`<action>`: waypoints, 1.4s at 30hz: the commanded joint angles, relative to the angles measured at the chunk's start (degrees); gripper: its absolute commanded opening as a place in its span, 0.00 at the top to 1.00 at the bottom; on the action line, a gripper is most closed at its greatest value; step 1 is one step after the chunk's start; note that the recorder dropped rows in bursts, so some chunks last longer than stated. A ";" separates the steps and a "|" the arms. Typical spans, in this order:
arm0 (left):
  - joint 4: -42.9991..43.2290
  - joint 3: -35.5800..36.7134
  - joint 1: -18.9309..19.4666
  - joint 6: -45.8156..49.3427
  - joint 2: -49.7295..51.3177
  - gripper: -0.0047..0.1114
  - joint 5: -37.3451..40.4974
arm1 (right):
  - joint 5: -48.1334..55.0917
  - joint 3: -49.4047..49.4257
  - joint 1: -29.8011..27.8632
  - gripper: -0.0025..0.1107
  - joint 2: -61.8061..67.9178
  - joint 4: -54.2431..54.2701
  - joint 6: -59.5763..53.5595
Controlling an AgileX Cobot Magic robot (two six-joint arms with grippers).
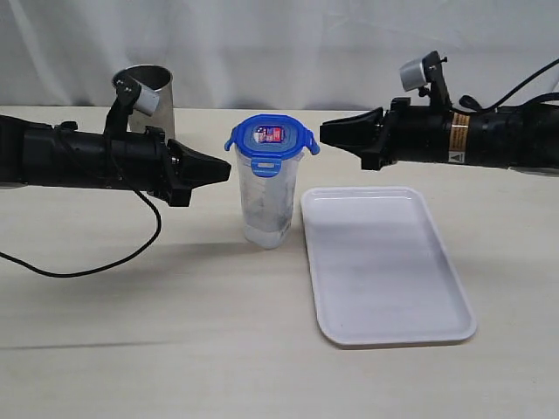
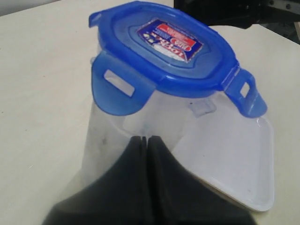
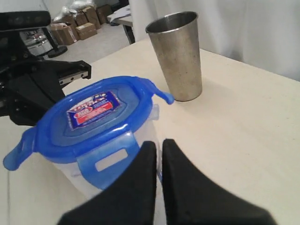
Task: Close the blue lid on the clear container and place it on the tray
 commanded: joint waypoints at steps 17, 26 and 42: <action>-0.07 -1.92 -0.07 1.77 -0.02 0.96 2.85 | 3.24 -4.30 0.77 0.94 3.70 6.43 -3.04; -0.07 -2.04 -0.07 1.77 -0.02 0.96 2.85 | 5.27 -4.70 2.92 0.94 3.70 5.55 -2.82; -0.07 -2.04 -0.07 1.77 -0.02 0.96 2.85 | 2.33 -4.70 2.92 0.94 3.16 -0.59 -0.43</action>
